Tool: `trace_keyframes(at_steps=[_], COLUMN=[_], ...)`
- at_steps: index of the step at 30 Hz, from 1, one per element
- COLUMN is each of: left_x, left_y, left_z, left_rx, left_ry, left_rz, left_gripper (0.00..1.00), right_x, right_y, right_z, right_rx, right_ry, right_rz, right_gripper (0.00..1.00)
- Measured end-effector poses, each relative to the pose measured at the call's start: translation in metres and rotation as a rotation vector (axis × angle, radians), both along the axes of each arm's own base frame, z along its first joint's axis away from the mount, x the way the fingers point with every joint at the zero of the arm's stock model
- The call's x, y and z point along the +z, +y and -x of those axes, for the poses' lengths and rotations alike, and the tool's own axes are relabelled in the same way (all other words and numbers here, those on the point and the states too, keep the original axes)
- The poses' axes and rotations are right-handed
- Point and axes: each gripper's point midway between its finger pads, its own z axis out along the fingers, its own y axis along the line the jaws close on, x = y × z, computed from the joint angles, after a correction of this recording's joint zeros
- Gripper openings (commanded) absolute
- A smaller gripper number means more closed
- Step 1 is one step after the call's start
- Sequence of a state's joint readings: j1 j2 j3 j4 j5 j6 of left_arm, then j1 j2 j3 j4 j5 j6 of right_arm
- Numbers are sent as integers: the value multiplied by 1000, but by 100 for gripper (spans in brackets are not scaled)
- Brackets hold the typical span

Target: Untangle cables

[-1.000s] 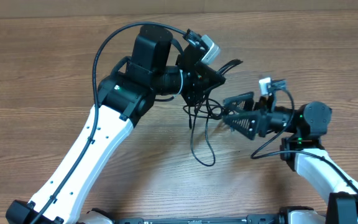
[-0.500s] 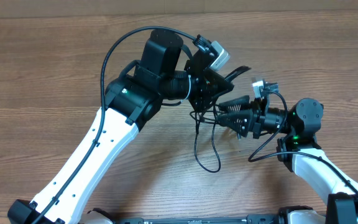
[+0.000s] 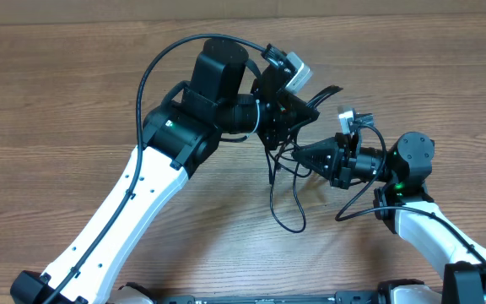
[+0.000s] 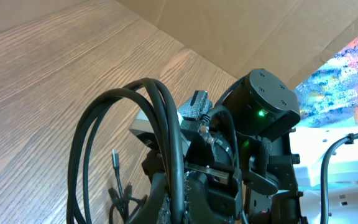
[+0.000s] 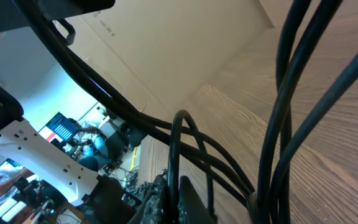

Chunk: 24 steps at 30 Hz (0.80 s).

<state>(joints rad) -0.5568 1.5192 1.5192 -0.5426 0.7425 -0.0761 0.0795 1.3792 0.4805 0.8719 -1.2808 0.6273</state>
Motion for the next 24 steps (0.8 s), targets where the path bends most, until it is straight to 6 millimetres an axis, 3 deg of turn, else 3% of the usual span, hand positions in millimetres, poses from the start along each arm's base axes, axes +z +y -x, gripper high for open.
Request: trace_keyframes(at_steps=[8,16,24], left_x=[-12,-15,-20], left_y=[9,33,60], left_z=[-1,-15,-28], left_rx=[28,70,126], left_ry=[55,101,152], left_rz=[-42,-35,-33], left_gripper=[4,4,4], right_x=[0,-18,-42], right_y=[-15,-68,-121], right_z=[-18,-49,-60], right_rx=[-106,-316,-482], right_ry=[51,245,435], right_rz=[-14,-38,-73], right_gripper=[4,4,4])
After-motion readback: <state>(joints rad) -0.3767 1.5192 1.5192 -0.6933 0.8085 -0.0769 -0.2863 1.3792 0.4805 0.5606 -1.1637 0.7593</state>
